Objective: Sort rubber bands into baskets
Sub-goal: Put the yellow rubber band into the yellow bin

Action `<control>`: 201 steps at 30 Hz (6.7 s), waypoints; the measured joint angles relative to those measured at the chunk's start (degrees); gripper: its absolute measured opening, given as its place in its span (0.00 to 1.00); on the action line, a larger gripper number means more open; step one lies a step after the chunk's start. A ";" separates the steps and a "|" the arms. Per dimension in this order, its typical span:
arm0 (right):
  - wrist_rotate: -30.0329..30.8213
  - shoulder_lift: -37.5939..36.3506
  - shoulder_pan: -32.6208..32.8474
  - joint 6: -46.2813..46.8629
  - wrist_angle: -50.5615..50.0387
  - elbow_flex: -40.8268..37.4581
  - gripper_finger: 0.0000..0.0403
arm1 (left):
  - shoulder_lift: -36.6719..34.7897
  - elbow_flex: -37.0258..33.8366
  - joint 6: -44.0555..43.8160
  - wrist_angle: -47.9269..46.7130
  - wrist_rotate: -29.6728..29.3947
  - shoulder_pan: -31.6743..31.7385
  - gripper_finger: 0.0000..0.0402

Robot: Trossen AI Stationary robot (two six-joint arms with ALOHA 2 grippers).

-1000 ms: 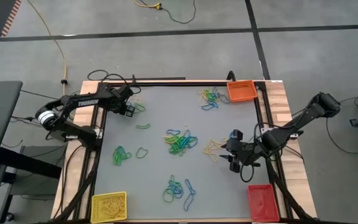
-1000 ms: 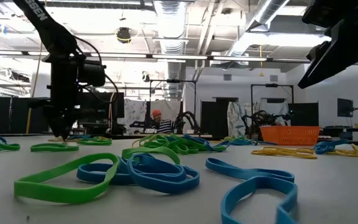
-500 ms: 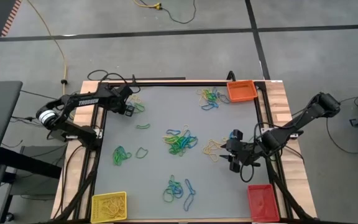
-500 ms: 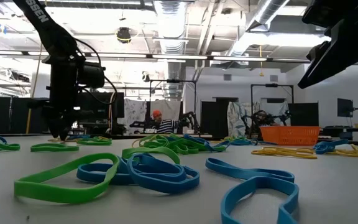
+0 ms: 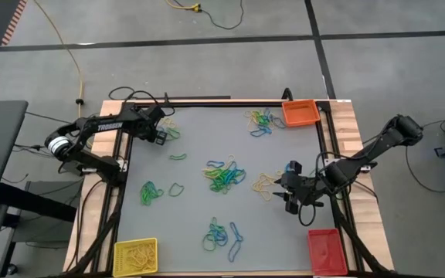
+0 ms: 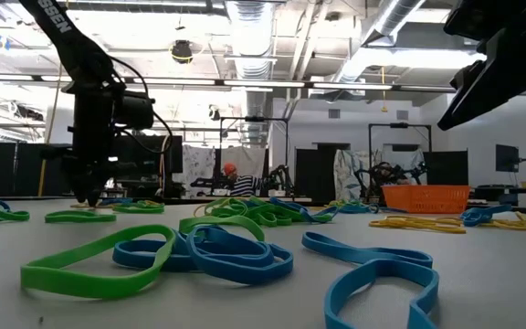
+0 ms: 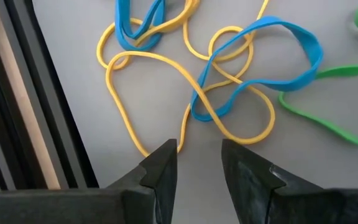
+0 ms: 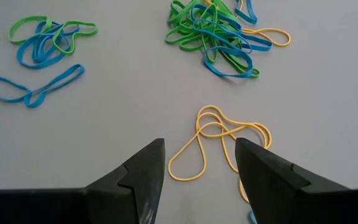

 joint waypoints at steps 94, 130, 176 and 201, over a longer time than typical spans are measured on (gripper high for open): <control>0.00 0.00 0.01 0.00 0.02 0.00 0.56 | -5.07 54.77 -16.19 -52.79 7.50 -61.50 0.00; 0.00 0.00 0.01 0.00 0.02 0.00 0.56 | 13.13 54.62 -47.91 -45.32 20.50 -111.30 0.00; 0.00 0.00 0.02 0.00 0.00 0.00 0.56 | 19.58 35.71 -45.32 -26.21 18.29 -109.96 0.44; 0.00 0.00 0.00 0.00 0.00 0.00 0.56 | 19.54 35.78 -20.54 -25.62 -1.37 -92.77 0.45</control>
